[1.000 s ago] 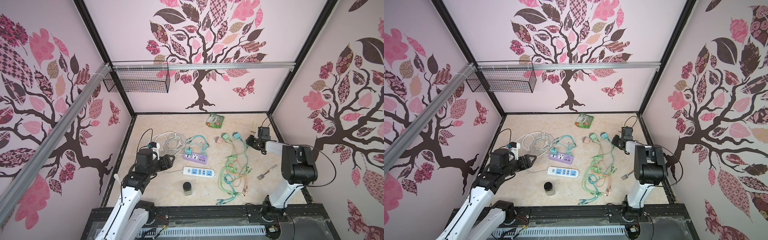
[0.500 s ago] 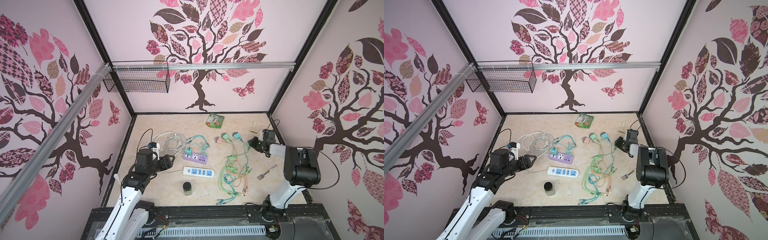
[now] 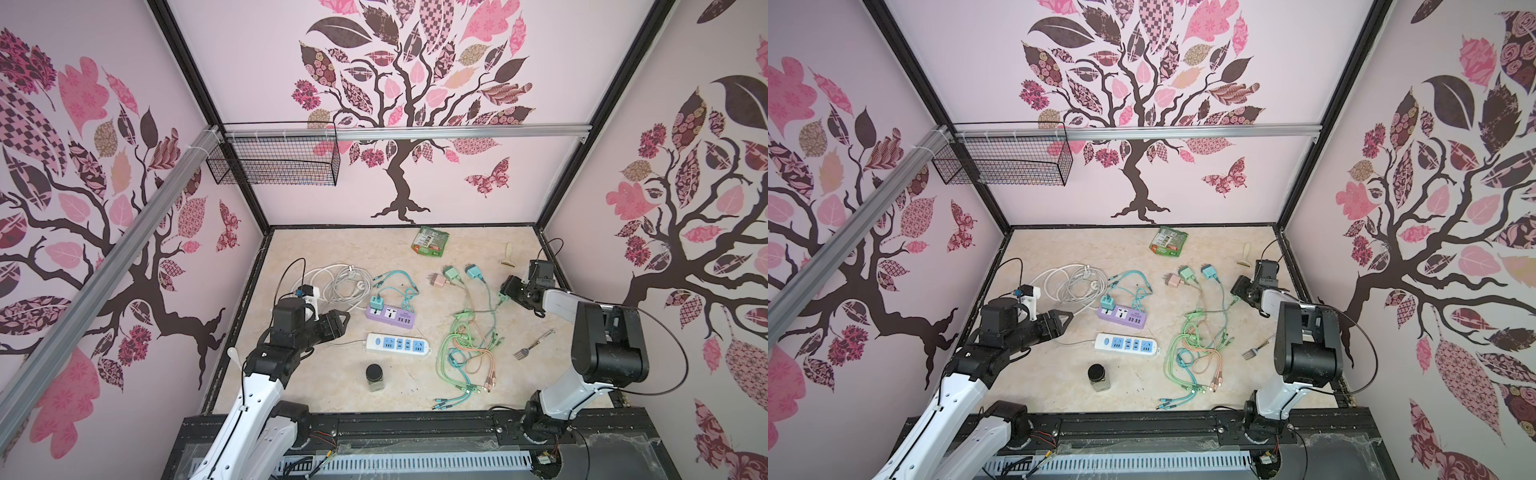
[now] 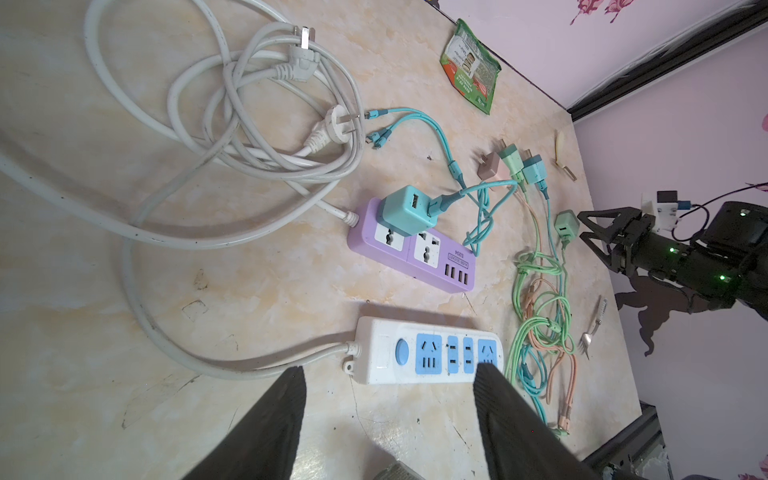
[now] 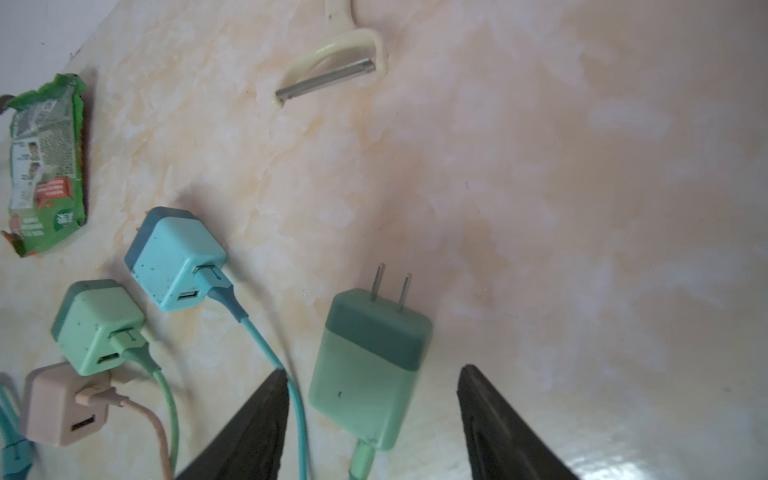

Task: Insert the plug
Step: 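Lower the right gripper around the sage-green charger and close on it, then lift the sage-green charger with the right gripper off the table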

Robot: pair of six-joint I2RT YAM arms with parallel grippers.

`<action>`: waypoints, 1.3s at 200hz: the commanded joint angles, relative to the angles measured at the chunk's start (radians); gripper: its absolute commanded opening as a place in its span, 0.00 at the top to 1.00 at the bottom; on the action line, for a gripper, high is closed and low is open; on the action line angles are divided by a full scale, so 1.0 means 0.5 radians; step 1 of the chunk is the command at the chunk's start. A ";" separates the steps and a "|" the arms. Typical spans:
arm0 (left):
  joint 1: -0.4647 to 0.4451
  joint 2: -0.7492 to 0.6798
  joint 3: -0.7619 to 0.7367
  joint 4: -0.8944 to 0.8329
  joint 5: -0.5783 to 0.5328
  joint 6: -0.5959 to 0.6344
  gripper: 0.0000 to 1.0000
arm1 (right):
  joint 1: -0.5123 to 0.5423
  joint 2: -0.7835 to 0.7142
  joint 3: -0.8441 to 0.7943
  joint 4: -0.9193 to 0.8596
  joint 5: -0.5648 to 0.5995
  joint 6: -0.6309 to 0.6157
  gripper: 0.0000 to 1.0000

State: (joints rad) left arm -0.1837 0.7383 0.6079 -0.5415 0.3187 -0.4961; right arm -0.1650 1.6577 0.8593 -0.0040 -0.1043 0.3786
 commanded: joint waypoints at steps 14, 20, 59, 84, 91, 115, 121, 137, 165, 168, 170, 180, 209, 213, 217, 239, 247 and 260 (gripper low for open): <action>0.007 -0.018 0.093 0.018 0.017 0.010 0.32 | 0.003 0.011 0.135 -0.243 0.167 -0.079 0.25; 0.007 -0.018 0.097 0.016 0.019 0.012 0.32 | 0.012 0.020 0.143 -0.259 0.193 -0.081 0.24; 0.007 -0.027 0.096 0.010 0.019 0.014 0.32 | 0.139 0.031 0.169 -0.323 0.369 -0.073 0.24; 0.007 -0.019 0.100 0.015 0.025 0.015 0.32 | 0.185 0.067 0.218 -0.351 0.397 -0.036 0.25; 0.006 -0.020 0.101 0.017 0.025 0.016 0.32 | 0.199 0.087 0.243 -0.365 0.405 -0.031 0.25; 0.008 -0.019 0.100 0.018 0.026 0.014 0.32 | 0.242 0.161 0.326 -0.415 0.448 -0.009 0.26; 0.007 -0.019 0.100 0.018 0.028 0.014 0.32 | 0.246 0.179 0.341 -0.427 0.455 0.002 0.26; 0.007 -0.024 0.102 0.015 0.031 0.015 0.32 | 0.246 0.222 0.367 -0.443 0.467 0.025 0.28; 0.006 -0.032 0.103 0.007 0.028 0.023 0.32 | 0.247 0.266 0.363 -0.452 0.485 0.046 0.32; 0.008 -0.032 0.103 0.006 0.028 0.026 0.32 | 0.246 0.271 0.359 -0.450 0.482 0.048 0.32; 0.007 -0.032 0.103 0.006 0.028 0.027 0.32 | 0.245 0.271 0.359 -0.448 0.480 0.050 0.32; 0.008 -0.032 0.105 0.007 0.028 0.029 0.32 | 0.245 0.279 0.349 -0.441 0.479 0.058 0.33; 0.008 -0.034 0.102 -0.003 0.025 0.036 0.32 | 0.245 0.302 0.331 -0.419 0.470 0.068 0.35; 0.006 -0.034 0.103 -0.006 0.025 0.037 0.32 | 0.245 0.306 0.331 -0.416 0.467 0.067 0.36; 0.007 -0.038 0.103 -0.008 0.025 0.041 0.32 | 0.245 0.306 0.331 -0.413 0.464 0.068 0.36; 0.009 -0.051 0.103 -0.024 0.016 0.047 0.32 | 0.246 0.328 0.352 -0.415 0.454 0.068 0.38; 0.006 -0.054 0.104 -0.027 0.013 0.047 0.32 | 0.245 0.336 0.359 -0.416 0.454 0.067 0.39; 0.008 -0.060 0.106 -0.034 0.011 0.047 0.32 | 0.247 0.348 0.372 -0.422 0.453 0.067 0.40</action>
State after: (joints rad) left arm -0.1837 0.7219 0.6079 -0.5518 0.3229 -0.4923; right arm -0.0471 1.7969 1.0210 -0.1978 0.1158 0.4046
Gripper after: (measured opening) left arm 0.680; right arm 0.609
